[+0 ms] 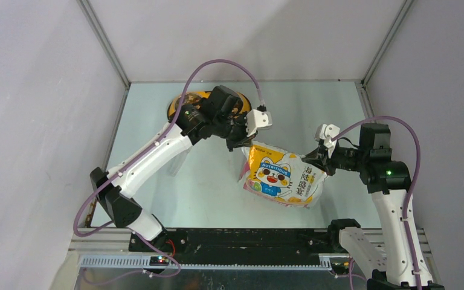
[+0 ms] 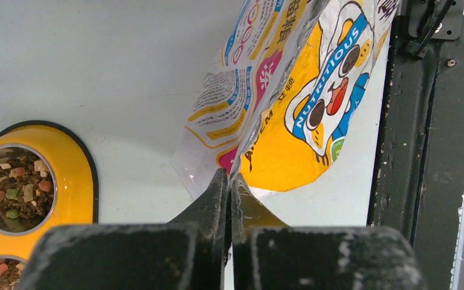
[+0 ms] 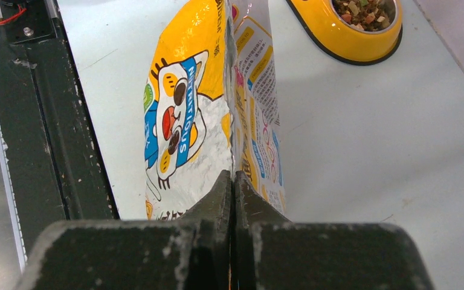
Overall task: Serve the pet food
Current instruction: Close the pet food bag at the center of the board.
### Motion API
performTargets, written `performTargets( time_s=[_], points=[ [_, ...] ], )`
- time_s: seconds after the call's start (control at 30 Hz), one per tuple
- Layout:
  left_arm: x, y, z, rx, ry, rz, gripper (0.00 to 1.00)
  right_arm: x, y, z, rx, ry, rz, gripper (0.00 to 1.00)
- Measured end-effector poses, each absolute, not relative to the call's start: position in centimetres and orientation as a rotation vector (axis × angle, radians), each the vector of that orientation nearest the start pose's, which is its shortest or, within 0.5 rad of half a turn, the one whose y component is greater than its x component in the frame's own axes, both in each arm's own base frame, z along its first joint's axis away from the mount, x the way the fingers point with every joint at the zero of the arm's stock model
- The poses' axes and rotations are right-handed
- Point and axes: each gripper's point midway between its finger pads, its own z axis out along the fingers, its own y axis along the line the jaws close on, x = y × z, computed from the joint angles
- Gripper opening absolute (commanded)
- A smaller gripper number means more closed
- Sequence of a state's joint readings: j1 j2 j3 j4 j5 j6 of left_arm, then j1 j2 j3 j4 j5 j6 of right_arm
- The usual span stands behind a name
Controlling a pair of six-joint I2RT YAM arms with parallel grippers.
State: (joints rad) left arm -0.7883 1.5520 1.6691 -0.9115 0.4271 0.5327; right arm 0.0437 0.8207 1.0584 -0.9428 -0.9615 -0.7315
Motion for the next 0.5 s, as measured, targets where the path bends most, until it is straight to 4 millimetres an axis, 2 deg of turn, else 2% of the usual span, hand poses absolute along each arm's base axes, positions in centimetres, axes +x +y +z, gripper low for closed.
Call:
performTargets(
  time_s=[0.07,0.1,0.13,0.17,0.23,0.27,0.37,0.4,0.5],
  points=[
    [24.1,-31.8,26.8,1.607,1.729,-0.63,0.0,18.8,13.6,27.1,-1.175,1.63,0.654,0.0],
    [24.1,-31.8,26.8,1.608,1.729,-0.63,0.05,18.8,13.6,27.1,-1.175,1.63,0.655,0.0],
    [24.1,-31.8,26.8,1.607,1.729,-0.63,0.13,18.8,13.6,27.1,-1.175,1.63,0.655,0.0],
    [24.1,-31.8,26.8,1.607,1.727,-0.629,0.33,18.8,13.6,27.1,-1.175,1.63,0.655,0.0],
    [24.4,-31.6,26.8,1.611,1.724,-0.609,0.41,18.8,13.6,27.1,-1.175,1.631,0.655,0.0],
    [24.7,-31.2,26.7,1.606,1.734,-0.583,0.39,18.8,13.6,27.1,-1.175,1.633,0.656,0.0],
    [25.3,-30.2,26.5,1.587,1.769,-0.559,0.05,18.8,13.6,27.1,-1.176,1.63,0.652,0.0],
    [25.2,-30.2,26.5,1.591,1.771,-0.56,0.01,18.8,13.6,27.1,-1.176,1.63,0.65,0.0],
    [25.0,-30.2,26.4,1.602,1.766,-0.564,0.0,18.8,13.6,27.1,-1.176,1.632,0.651,0.0]
  ],
)
